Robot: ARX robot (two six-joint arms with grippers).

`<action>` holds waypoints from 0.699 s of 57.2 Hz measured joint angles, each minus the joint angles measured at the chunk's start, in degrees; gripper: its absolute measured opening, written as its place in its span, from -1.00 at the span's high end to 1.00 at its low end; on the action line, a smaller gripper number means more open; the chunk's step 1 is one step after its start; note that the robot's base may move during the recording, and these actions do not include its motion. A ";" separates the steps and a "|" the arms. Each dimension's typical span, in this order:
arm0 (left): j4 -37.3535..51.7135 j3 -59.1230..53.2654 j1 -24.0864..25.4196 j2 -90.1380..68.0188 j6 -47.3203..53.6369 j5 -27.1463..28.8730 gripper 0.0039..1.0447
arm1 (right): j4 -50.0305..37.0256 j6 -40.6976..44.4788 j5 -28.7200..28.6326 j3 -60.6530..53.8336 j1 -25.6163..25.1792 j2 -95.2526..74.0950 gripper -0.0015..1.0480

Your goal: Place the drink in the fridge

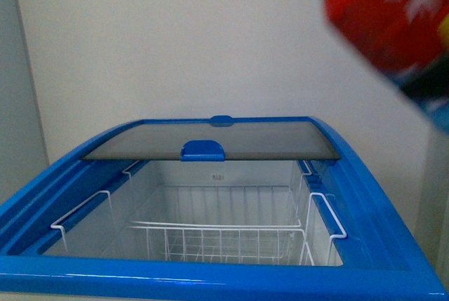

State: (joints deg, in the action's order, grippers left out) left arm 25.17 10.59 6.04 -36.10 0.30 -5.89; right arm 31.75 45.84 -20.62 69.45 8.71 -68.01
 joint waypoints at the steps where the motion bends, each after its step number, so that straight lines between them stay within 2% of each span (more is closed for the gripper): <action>1: 0.00 -0.44 -0.20 0.50 0.00 0.11 0.96 | 0.63 0.79 0.24 0.77 0.33 -1.46 0.31; 5: -0.52 -1.95 -3.43 2.62 -0.07 4.83 0.96 | 5.07 12.70 4.24 6.69 1.70 -12.81 0.31; 9: -0.98 -3.17 -5.42 4.44 -0.09 5.40 0.96 | 6.25 22.36 8.92 12.96 2.34 -22.86 0.31; 15: -2.23 -4.66 -5.84 7.19 -0.09 5.73 0.96 | 4.66 29.05 12.52 21.62 3.28 -32.92 0.31; 28: -5.60 -7.13 -5.90 12.94 -0.11 5.77 0.96 | 4.57 31.61 14.45 36.00 9.70 -47.82 0.31; 40: -8.66 -8.22 -5.90 17.38 -0.11 5.79 0.96 | 7.17 31.39 16.96 49.11 12.07 -59.87 0.31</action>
State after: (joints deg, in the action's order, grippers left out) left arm 16.51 2.37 0.14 -18.72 0.19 -0.10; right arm 38.92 77.23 -3.66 118.56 20.78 -127.87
